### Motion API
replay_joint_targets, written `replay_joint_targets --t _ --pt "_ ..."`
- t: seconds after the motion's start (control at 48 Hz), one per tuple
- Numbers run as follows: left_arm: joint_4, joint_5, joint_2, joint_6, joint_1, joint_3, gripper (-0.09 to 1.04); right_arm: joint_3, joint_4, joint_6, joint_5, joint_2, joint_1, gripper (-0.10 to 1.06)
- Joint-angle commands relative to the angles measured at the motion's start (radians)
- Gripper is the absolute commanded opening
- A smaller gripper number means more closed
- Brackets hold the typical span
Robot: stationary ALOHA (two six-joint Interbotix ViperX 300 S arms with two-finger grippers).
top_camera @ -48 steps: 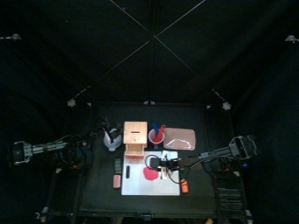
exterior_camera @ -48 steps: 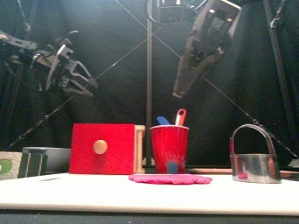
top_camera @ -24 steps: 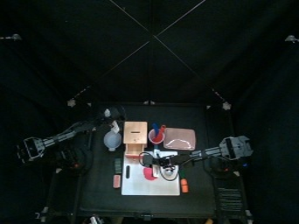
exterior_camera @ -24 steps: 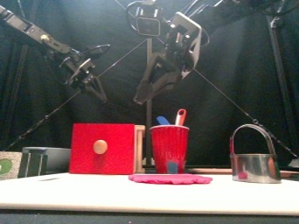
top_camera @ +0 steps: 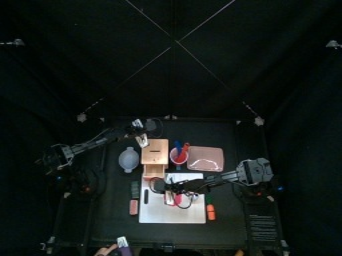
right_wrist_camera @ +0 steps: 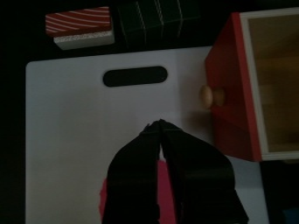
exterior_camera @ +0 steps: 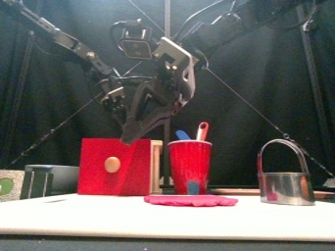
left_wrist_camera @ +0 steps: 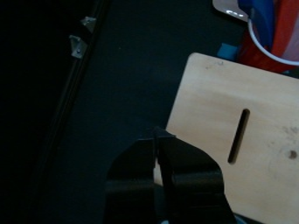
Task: Get the cutter from the drawer then cut the dough then place the extra dough in the bowl
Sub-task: Shut the drawer
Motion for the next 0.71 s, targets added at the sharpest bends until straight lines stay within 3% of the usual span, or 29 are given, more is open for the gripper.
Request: replay_joint_targets --t 0.021,0.312,0.708 --pt "-0.064 0.054 0.060 0.077 0.023 -0.100 0.35 -0.046 0.026 0.003 -0.003 0.002 0.000 0.09" --pt "-0.247 0.187 0.225 0.301 0.080 -0.264 0.35 -0.144 0.077 0.003 0.037 0.087 -0.008 0.09" --pt "-0.202 0.261 0.268 0.325 0.098 -0.267 0.35 -0.270 0.025 0.002 0.196 0.146 -0.035 0.09"
